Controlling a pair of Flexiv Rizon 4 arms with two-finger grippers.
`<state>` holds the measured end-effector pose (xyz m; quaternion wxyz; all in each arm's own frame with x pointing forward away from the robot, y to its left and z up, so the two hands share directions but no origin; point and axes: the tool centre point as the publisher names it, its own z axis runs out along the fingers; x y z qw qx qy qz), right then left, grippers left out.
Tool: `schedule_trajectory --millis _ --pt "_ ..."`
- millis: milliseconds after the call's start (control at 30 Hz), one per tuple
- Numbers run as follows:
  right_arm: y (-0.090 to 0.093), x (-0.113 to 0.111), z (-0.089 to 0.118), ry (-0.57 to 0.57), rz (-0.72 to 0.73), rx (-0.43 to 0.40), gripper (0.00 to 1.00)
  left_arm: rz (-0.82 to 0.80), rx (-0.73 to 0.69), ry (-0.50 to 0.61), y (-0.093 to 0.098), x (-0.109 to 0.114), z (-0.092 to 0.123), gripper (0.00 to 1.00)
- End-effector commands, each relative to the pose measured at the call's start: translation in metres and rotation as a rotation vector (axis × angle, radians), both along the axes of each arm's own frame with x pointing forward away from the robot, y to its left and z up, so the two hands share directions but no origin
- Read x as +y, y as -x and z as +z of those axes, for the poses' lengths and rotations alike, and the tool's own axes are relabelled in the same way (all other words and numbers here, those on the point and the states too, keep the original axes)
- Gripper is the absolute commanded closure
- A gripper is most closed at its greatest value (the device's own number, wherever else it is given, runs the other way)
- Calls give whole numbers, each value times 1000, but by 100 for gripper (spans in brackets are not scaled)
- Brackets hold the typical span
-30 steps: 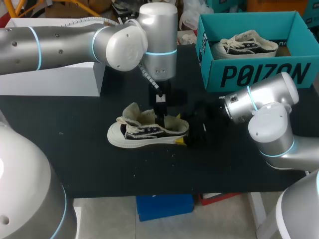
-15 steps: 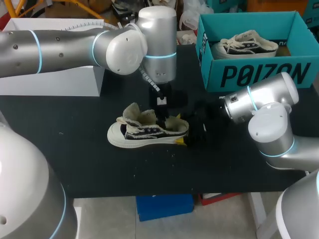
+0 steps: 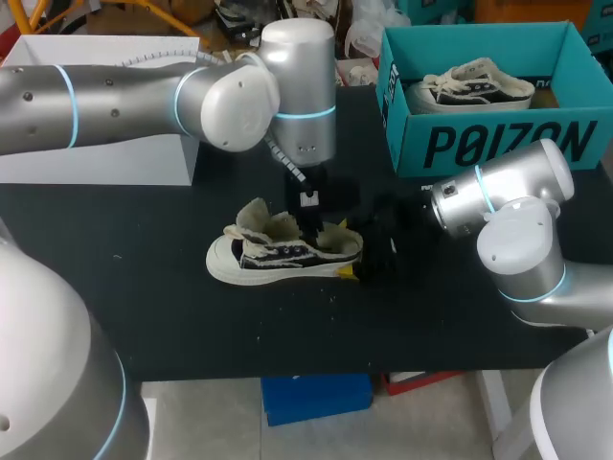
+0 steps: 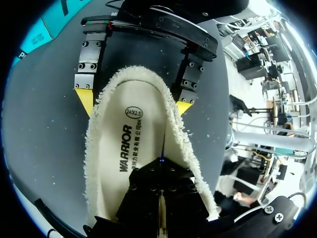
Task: Take the shoe out of the shoebox, open the shoe tongue, remove and reinsert the insole, then place the shoe into the shoebox
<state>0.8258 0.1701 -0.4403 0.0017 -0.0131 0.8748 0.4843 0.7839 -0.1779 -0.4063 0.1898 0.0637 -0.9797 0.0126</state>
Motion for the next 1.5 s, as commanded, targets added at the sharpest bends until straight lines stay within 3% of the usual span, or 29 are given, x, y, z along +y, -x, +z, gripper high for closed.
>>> schedule_trajectory --millis 33,67,200,400,667,933,1033,1500 --pt "-1 0 -3 0 -2 0 100 0 -11 13 4 2 -3 74" --pt "-1 0 -3 0 -2 0 100 0 -14 18 4 2 -3 65" --pt "-1 0 -3 0 -2 0 100 0 -16 22 4 2 -5 56" --pt "-1 0 -3 0 -2 0 100 7 -42 2 5 2 -9 62" --pt "-1 0 -3 0 -2 0 100 21 -186 -94 6 8 -14 68" --pt "-1 0 -3 0 -2 0 100 49 -355 -165 5 17 -12 69" --pt "-1 0 -3 0 -2 0 100 63 -410 -194 4 21 -13 61" --pt "-1 0 -3 0 -2 0 100 75 -603 -229 -4 32 -11 67"
